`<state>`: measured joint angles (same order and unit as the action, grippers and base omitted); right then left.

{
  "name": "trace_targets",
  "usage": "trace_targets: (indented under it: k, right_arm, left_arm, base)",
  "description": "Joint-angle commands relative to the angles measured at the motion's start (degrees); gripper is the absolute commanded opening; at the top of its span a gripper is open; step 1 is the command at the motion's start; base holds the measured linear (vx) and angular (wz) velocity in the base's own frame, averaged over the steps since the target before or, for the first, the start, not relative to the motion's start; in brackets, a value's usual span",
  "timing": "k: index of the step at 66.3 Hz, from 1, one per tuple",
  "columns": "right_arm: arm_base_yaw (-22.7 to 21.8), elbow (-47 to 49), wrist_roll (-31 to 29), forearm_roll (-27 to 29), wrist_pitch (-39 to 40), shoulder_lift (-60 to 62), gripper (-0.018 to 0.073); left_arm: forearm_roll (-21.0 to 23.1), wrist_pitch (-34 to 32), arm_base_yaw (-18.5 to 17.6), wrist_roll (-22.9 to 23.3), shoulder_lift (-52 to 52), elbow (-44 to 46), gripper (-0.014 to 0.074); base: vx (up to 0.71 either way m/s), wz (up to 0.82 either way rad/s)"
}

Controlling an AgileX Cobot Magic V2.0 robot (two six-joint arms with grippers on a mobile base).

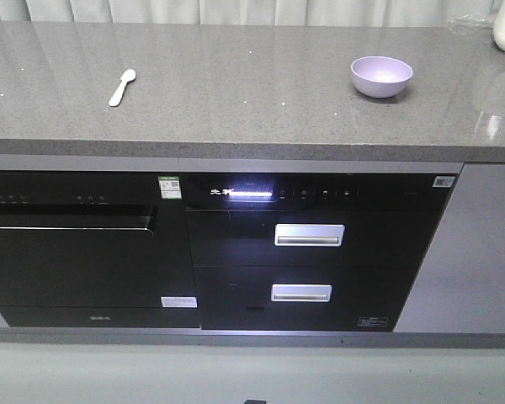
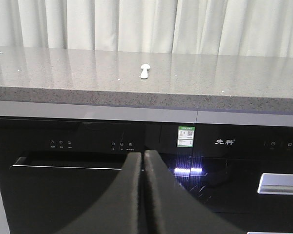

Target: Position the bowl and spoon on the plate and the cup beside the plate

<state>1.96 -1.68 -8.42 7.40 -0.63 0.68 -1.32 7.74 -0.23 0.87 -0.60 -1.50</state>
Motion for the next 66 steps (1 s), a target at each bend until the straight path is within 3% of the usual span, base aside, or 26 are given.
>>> trace_targets:
  k: [1,66]
  right_arm:
    - [-0.28,-0.45,-0.23,-0.39,4.24,0.56,-0.0004]
    - [-0.28,-0.45,-0.23,-0.39,4.24,0.56,-0.0004]
  left_arm:
    - [0.48,-3.99,0.0,0.54,-0.81,-1.48,-0.0006]
    - [0.48,-3.99,0.0,0.54,-0.81,-1.48,-0.0006]
  base:
    - [0.07,-0.01]
    - [0.06,-0.01]
